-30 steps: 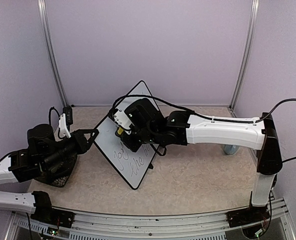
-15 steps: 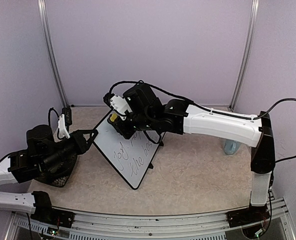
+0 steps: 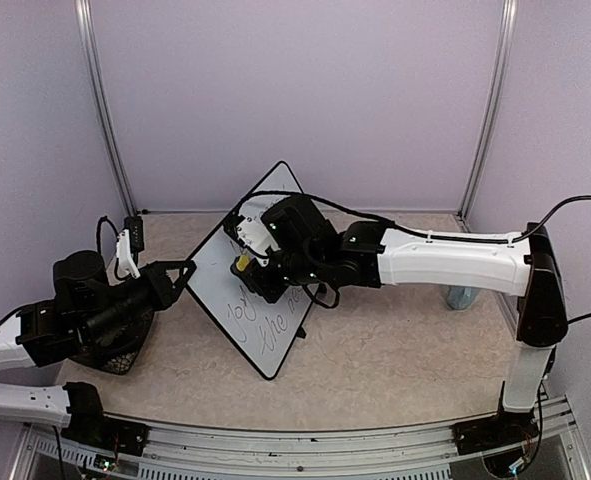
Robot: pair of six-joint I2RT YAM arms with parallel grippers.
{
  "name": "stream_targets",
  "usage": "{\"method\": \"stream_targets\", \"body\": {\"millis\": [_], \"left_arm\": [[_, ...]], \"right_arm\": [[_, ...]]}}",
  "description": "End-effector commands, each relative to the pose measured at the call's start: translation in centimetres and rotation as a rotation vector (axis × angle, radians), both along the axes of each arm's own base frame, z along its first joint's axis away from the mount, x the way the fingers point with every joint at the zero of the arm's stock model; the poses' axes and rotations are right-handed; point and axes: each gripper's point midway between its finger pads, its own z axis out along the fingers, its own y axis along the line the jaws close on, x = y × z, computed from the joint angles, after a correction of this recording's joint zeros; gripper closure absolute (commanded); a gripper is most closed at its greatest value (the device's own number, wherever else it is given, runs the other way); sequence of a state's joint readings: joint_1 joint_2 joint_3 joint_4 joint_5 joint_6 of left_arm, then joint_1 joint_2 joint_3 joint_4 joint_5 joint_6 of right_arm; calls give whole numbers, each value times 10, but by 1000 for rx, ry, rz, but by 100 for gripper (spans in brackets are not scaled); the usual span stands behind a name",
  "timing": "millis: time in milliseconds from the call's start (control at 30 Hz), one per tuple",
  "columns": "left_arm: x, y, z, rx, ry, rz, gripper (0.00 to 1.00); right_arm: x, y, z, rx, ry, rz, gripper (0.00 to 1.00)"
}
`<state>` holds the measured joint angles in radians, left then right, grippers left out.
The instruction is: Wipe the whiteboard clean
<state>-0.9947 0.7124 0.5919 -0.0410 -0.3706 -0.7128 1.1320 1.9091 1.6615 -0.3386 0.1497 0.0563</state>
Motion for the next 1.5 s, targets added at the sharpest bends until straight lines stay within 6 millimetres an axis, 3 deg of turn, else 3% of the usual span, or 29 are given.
{"method": "stream_targets", "body": {"millis": [0, 200, 600, 767, 967, 1233, 1467], "left_arm": [[-16, -14, 44, -158, -69, -109, 100], [-17, -15, 45, -163, -69, -115, 100], [-17, -17, 41, -159, -60, -119, 100], [-18, -16, 42, -162, -63, -119, 100], [-18, -16, 41, -160, -61, -118, 100], [-17, -16, 44, -160, -69, -112, 99], [-15, -20, 53, -155, -82, -113, 80]], "right_arm": [[-16, -14, -37, -71, 86, 25, 100], [-15, -16, -36, -71, 82, 18, 100], [27, 10, 33, 42, -36, -33, 100], [40, 19, 45, 50, -63, -43, 100], [43, 15, 39, 37, -50, -56, 100], [24, -8, -5, -31, 32, -46, 100], [12, -29, -16, -41, 61, -54, 100]]}}
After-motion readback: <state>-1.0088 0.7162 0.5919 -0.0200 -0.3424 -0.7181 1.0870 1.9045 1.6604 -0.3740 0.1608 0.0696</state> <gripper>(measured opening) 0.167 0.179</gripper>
